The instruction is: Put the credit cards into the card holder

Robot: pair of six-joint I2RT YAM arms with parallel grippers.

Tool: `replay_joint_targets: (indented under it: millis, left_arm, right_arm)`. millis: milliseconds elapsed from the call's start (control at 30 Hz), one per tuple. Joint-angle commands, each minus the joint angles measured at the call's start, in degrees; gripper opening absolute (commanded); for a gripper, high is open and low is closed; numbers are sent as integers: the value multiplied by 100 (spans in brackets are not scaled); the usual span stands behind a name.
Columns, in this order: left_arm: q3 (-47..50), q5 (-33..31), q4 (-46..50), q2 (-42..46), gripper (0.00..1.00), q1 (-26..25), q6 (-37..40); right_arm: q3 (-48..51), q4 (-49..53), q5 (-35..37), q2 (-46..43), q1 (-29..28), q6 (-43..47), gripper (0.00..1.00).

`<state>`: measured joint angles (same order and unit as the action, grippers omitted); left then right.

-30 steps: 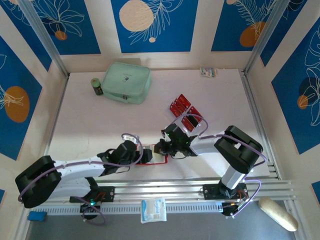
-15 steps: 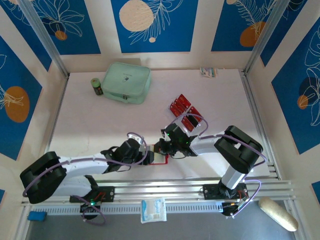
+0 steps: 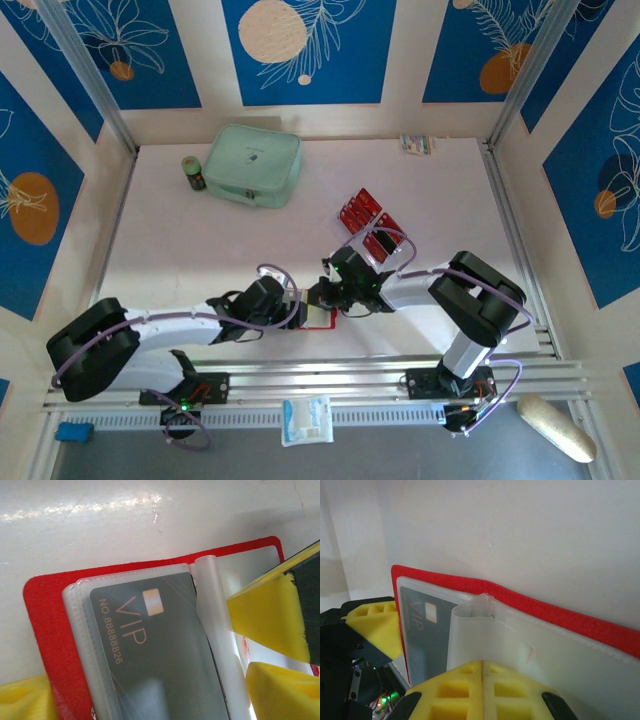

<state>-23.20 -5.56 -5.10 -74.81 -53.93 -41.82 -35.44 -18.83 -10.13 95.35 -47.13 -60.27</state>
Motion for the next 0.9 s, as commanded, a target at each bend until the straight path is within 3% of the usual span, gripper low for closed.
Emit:
replay_joint_targets:
  millis: [0, 233, 367, 600, 867]
  left_arm:
    - [199, 466, 53, -449, 85, -65, -1]
    - [261, 442, -30, -479, 84, -65, -54]
    - [274, 433, -52, -467, 84, -61, -63]
    - [273, 416, -43, -432, 83, -72, -72]
    - [281, 408, -35, -368, 83, -74, -63]
  right_arm:
    - [70, 97, -135, -286, 80, 75, 7]
    - [151, 597, 155, -844, 169, 287, 40]
    - [246, 635, 234, -896, 187, 266, 51]
    - [284, 474, 235, -621, 149, 201, 55]
    - [52, 375, 27, -285, 80, 298, 52]
